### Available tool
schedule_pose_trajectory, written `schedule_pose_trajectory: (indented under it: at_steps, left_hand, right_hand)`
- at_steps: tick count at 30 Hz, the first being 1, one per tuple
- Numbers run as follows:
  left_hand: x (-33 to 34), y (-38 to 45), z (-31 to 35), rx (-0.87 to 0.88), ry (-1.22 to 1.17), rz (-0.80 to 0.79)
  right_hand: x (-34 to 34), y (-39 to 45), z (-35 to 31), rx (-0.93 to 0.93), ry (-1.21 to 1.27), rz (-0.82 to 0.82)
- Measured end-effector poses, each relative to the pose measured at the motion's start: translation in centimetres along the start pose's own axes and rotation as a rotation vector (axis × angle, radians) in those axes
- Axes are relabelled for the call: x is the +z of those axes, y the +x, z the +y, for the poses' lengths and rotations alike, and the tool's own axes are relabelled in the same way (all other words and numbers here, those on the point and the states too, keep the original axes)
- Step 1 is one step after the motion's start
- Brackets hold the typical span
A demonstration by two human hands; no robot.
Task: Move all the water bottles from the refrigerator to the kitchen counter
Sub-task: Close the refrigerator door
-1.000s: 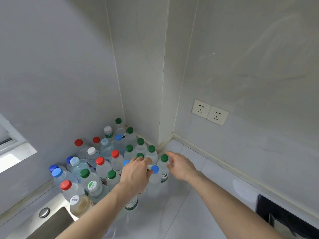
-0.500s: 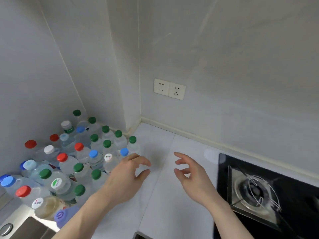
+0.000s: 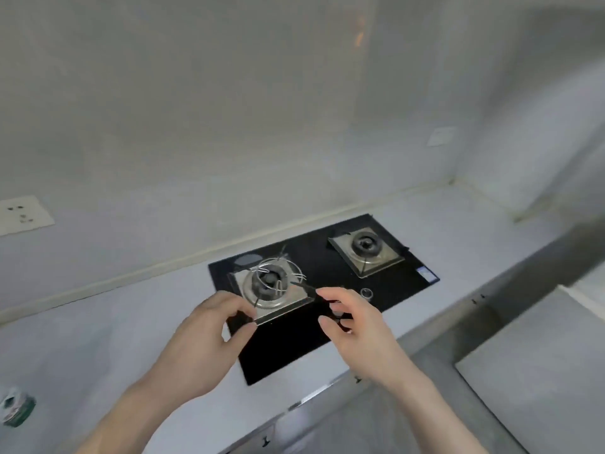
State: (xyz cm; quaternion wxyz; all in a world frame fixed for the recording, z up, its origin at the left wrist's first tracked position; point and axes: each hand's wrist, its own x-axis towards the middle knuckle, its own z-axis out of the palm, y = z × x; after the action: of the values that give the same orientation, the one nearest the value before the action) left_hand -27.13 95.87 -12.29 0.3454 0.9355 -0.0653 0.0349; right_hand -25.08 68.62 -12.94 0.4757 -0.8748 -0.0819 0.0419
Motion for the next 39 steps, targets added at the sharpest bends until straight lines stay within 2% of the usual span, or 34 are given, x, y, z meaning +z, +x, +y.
schedule_pose_trajectory:
  at_steps: [6,16,20,25,29,34,39]
  left_hand:
    - [8.3,1.9,14.0,0.29,-0.008,-0.136]
    - [22.4,-1.5,33.9,0.628,-0.026,-0.33]
    - [26.1,-2.1,40.2,0.765,-0.041,-0.384]
    - [31.4,-2.3,50.2,0.947,-0.086,-0.45]
    - [34.1,-2.6,56.3,1.032,-0.141,-0.492]
    - [38.5,-2.3,64.0,1.159,-0.216,-0.522]
    - [42.1,-2.5,70.3,1.228,-0.278,-0.56]
  right_hand:
    - [-13.3,-11.1,6.9,0.103,-0.083,0.309]
    - [-28.7,-30.3,15.2,0.27,-0.154,0.658]
    - [-32.9,-35.9,16.3,0.284,-0.154,0.838]
    - [-39.5,-42.9,17.7,0.248,-0.176,1.217]
    - [-43.8,-46.5,17.6,0.21,-0.222,1.443]
    - [-49.0,-50.4,17.7,0.161,-0.383,1.74]
    - [-53.5,-53.8,18.8,0.189,-0.574,1.954]
